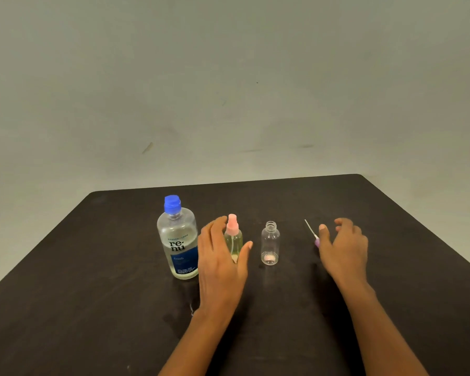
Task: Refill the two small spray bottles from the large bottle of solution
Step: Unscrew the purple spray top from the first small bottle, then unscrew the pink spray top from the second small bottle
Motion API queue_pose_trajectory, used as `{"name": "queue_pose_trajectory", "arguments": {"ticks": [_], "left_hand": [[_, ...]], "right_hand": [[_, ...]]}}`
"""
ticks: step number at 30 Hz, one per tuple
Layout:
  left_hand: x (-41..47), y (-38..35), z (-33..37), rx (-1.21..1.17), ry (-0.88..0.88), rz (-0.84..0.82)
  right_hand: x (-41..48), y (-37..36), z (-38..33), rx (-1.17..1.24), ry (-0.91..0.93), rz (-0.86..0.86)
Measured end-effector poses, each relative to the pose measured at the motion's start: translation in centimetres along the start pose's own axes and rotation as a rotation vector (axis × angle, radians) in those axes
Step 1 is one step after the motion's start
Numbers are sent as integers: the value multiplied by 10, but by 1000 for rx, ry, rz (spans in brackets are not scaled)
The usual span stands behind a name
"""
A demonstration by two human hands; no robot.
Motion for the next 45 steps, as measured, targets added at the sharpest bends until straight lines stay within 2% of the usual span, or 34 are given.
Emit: {"name": "queue_pose_trajectory", "arguments": {"ticks": [4,8,12,16,22,26,28,33,45], "left_hand": [[-3,-3,-3,-71,123,-210],[-4,-8,-5,-89,163,-292],[-4,-11,-11,-133,212,-307],[-4,-10,-14,-175,276,-253],[-6,-2,-11,-212,256,-176],[-6,3,-5,-134,35,-92],[-7,3,-4,-103,-75,-63],[-7,5,-5,-104,-131,10],[-5,6,-3,-66,-178,-29]], "right_hand": [[1,3,1,86,-8,29],[0,4,-4,223,-17,153],[-11,2,-24,355,126,262],[-26,-2,-42,477,290,271],[-50,-9,-65,604,556,138],[-66,-14,-75,703,588,-137],[-72,-19,-76,669,613,-229],[-70,-21,-73,590,661,-243],[-65,-17,-72,548,578,-293]]}}
Point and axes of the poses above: each hand's wrist, its own x-axis towards the middle knuckle, its own y-axis out of the back of the hand, z = x × y, the point moved 1 cm from there along x, towards the middle knuckle, and after that the axes turned 9 degrees about x, right-handed, at the moved point
